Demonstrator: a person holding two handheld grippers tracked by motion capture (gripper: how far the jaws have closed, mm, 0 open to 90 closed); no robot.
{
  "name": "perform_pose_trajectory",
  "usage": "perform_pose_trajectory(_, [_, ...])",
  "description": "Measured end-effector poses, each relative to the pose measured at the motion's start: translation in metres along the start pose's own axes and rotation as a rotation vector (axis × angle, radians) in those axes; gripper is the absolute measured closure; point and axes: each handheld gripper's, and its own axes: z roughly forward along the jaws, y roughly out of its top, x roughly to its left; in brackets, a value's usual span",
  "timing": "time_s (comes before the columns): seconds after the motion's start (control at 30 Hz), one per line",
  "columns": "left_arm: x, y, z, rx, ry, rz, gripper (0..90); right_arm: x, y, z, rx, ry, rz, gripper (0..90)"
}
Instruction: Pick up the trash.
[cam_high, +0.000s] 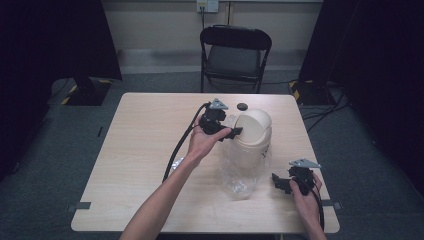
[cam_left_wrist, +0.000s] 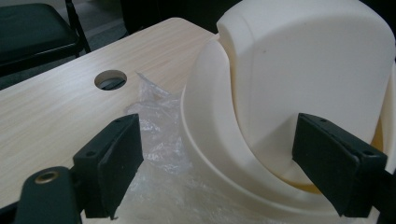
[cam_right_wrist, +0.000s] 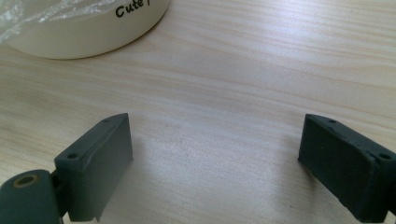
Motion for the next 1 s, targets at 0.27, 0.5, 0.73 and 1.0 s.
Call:
perform_pose_trajectory(0.27, [0.003,0.000,0.008,0.031,-0.004,-0.023,15.3,0.000,0.000,0.000,0.000,0.000,-0.001,9.0])
perform_pose_trajectory(0.5, [0.002,0.001,0.016,0.063,0.016,-0.025,15.6,0.000,0.000,0.000,0.000,0.000,-0.001,9.0])
perform_pose_trajectory(0.73, [0.002,0.000,0.027,0.081,0.026,-0.022,15.7,0.000,0.000,0.000,0.000,0.000,-0.001,9.0])
perform_pose_trajectory(1.0, [0.004,0.001,0.029,0.065,0.020,-0.037,16.0,0.000,0.000,0.000,-0.001,0.000,-0.001,9.1])
